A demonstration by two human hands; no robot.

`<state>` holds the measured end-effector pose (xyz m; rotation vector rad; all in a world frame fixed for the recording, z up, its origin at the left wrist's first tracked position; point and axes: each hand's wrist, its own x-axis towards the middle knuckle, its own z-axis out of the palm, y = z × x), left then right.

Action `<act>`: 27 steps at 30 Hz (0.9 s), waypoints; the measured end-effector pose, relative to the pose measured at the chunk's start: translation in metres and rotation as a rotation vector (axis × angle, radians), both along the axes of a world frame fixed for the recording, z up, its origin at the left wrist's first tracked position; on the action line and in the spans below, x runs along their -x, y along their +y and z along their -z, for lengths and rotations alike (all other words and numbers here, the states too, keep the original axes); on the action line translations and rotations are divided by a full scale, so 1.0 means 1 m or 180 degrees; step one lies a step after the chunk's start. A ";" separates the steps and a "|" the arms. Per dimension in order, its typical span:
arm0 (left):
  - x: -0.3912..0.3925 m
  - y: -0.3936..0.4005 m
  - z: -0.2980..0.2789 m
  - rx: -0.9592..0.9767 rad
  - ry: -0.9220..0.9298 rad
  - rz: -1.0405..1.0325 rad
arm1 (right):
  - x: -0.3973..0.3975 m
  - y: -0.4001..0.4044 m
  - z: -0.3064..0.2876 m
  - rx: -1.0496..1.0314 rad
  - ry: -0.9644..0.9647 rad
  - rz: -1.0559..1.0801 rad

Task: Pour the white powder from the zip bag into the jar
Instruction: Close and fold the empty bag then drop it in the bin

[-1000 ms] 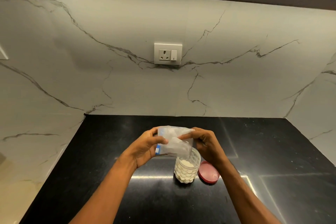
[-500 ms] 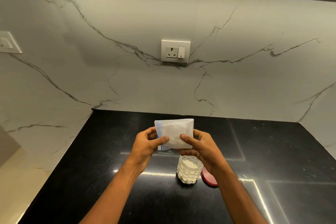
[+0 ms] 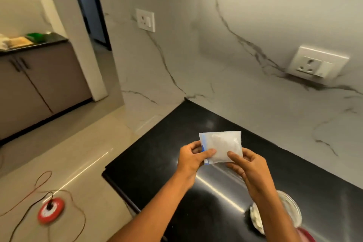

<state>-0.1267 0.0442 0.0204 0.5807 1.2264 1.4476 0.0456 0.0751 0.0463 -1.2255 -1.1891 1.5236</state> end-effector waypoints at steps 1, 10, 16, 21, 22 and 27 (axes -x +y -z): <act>0.007 0.002 0.001 0.0043 -0.0050 -0.0144 | 0.011 0.004 0.000 0.0028 0.0060 0.0035; 0.121 0.036 0.038 0.0066 -0.0846 -0.1189 | 0.159 0.057 0.008 0.0159 0.0250 -0.0078; 0.238 0.073 0.074 0.0192 -0.1203 -0.1273 | 0.276 0.110 0.033 0.0230 -0.0308 -0.0475; 0.342 0.094 0.113 0.0613 -0.1249 -0.1468 | 0.380 0.155 0.077 0.0293 -0.1202 -0.0952; 0.358 0.097 0.126 0.0746 -0.1301 -0.1566 | 0.400 0.163 0.092 0.0306 -0.1382 -0.0992; 0.407 0.111 0.214 0.1524 -0.1379 -0.1927 | 0.472 0.196 0.179 0.0365 -0.2478 -0.1528</act>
